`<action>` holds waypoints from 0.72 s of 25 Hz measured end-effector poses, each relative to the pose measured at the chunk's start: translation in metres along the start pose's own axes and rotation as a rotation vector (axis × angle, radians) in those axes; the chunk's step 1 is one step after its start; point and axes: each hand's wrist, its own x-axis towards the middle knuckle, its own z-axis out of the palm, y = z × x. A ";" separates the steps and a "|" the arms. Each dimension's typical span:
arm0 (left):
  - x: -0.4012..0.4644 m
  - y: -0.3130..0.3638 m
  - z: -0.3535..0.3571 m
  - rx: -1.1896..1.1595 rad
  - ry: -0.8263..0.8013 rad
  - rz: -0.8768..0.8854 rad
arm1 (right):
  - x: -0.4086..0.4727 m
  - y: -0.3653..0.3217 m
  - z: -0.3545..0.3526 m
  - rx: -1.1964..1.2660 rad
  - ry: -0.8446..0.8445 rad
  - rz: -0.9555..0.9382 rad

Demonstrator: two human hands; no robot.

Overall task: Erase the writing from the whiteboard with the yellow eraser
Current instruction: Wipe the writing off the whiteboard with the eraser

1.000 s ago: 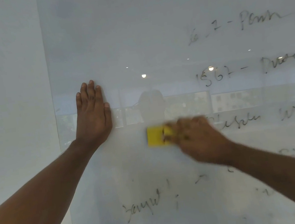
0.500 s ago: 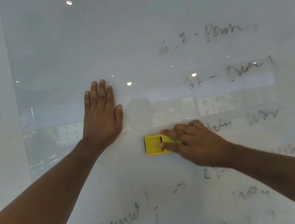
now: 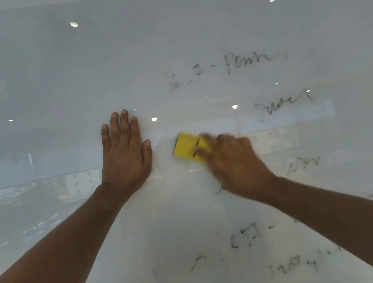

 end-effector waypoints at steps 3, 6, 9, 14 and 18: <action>0.008 0.013 0.002 -0.002 0.002 0.005 | 0.005 0.024 0.000 -0.080 0.001 -0.240; 0.010 0.021 0.004 0.020 -0.006 -0.018 | 0.047 0.095 -0.013 -0.103 0.052 0.368; 0.009 0.023 0.005 0.040 -0.005 -0.028 | 0.080 0.137 -0.030 0.047 0.144 0.963; 0.008 0.026 0.004 0.039 0.010 -0.045 | 0.121 0.057 -0.025 0.016 0.055 0.363; 0.007 0.028 0.003 0.017 0.034 -0.063 | 0.115 0.033 -0.021 -0.023 -0.065 -0.229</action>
